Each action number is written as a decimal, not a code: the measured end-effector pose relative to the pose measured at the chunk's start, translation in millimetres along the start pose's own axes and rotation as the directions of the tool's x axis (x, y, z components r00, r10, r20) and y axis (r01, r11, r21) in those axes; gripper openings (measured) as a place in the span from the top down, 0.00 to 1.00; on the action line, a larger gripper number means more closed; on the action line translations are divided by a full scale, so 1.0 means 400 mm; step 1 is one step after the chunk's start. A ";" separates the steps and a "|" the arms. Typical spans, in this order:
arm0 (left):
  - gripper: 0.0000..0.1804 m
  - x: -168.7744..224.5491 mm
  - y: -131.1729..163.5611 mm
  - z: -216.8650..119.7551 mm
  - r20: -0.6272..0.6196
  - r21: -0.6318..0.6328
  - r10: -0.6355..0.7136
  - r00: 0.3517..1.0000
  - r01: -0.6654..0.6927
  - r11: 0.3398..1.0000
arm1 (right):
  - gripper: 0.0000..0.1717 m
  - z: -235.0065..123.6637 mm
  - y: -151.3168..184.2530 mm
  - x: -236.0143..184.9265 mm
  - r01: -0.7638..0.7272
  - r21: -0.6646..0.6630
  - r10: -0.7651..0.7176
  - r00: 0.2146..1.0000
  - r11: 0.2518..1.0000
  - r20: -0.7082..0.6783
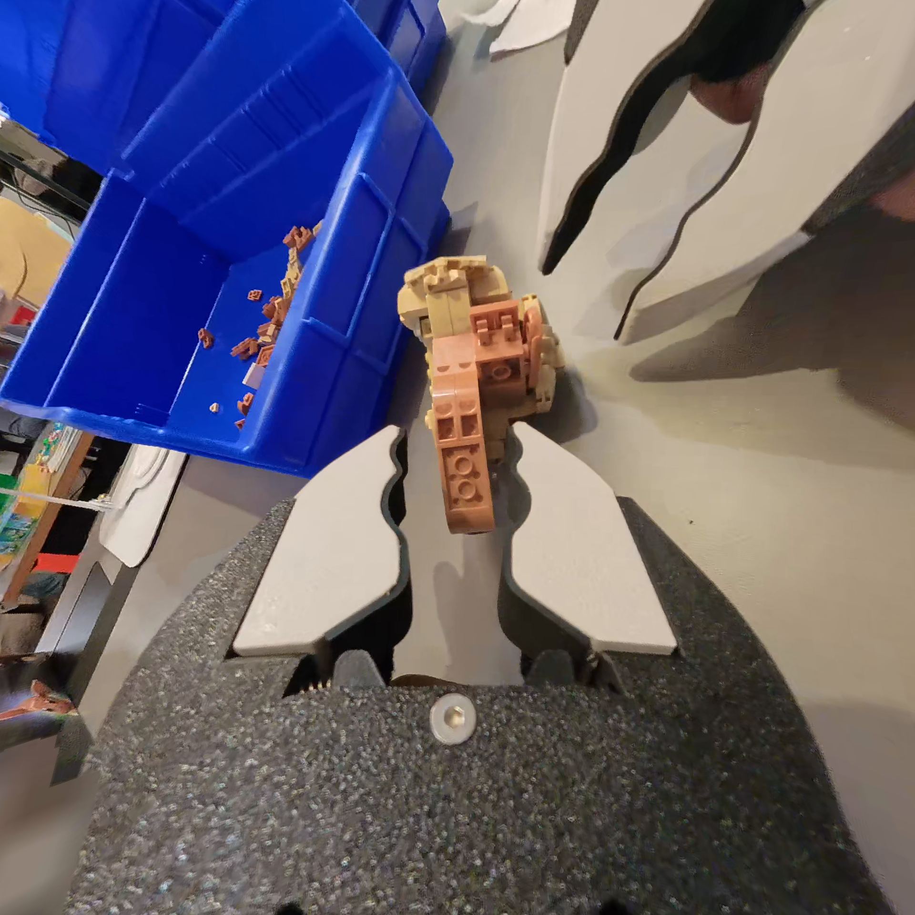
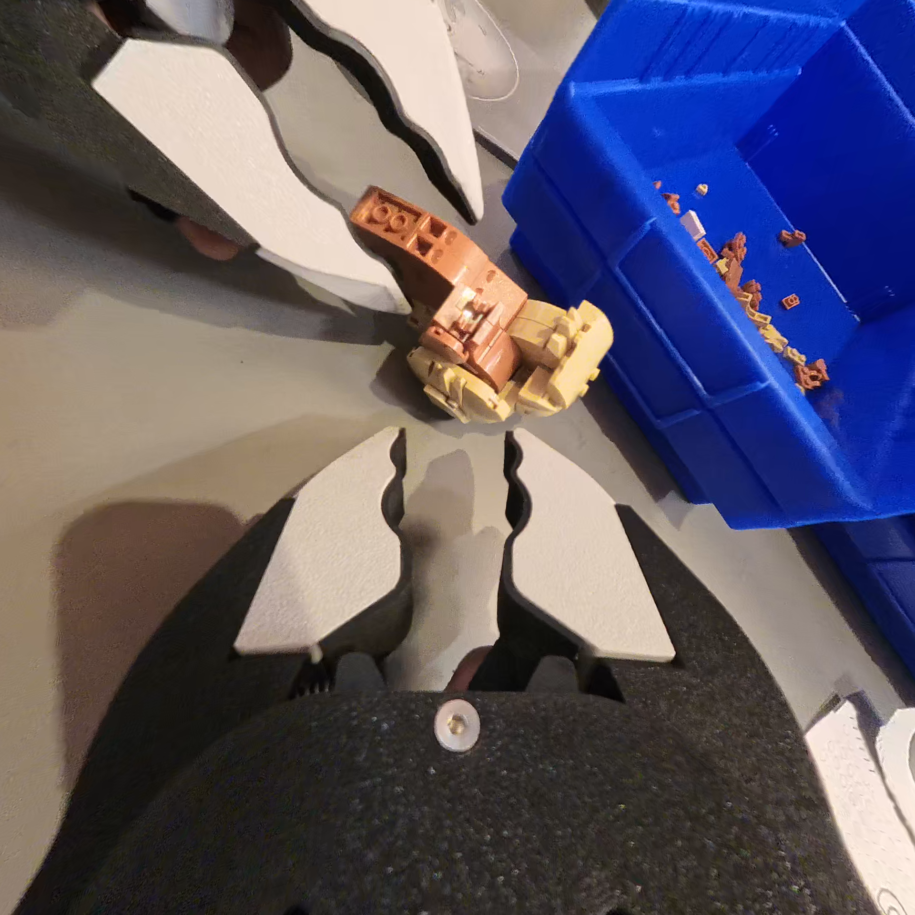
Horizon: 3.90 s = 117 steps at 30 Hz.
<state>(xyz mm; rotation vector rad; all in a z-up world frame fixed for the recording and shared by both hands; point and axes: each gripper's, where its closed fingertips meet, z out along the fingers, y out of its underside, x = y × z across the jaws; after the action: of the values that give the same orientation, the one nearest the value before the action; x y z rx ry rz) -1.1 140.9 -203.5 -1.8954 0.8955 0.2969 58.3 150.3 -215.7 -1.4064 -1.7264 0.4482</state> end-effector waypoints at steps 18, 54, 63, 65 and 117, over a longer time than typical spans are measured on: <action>0.89 0.024 0.016 0.033 -0.071 -0.110 -0.388 0.919 0.379 0.919 | 0.66 0.050 -0.028 0.047 -0.048 0.015 0.050 0.978 0.999 -0.203; 0.89 0.010 0.022 0.030 -0.071 -0.081 -0.554 0.829 0.549 0.832 | 0.69 0.074 -0.059 0.049 0.038 0.051 -0.025 0.972 0.998 -0.233; 0.89 0.011 0.024 0.032 -0.066 -0.087 -0.546 0.835 0.541 0.837 | 0.71 0.072 -0.060 0.052 0.060 0.058 -0.045 0.971 0.997 -0.233; 0.89 0.013 0.023 0.033 -0.074 -0.088 -0.538 0.839 0.532 0.842 | 0.71 0.068 -0.059 0.050 0.075 0.071 -0.060 0.979 0.995 -0.195; 0.94 0.007 -0.084 -0.089 -0.470 0.089 -0.533 0.703 0.639 0.764 | 0.74 -0.004 -0.163 -0.073 0.524 0.248 -0.492 0.851 0.815 -0.184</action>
<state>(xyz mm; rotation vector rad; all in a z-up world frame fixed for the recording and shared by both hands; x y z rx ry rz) 18.1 117.3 -165.1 -1.9241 0.4999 -0.6215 19.2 103.1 -178.8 -0.7001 -1.7743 0.2980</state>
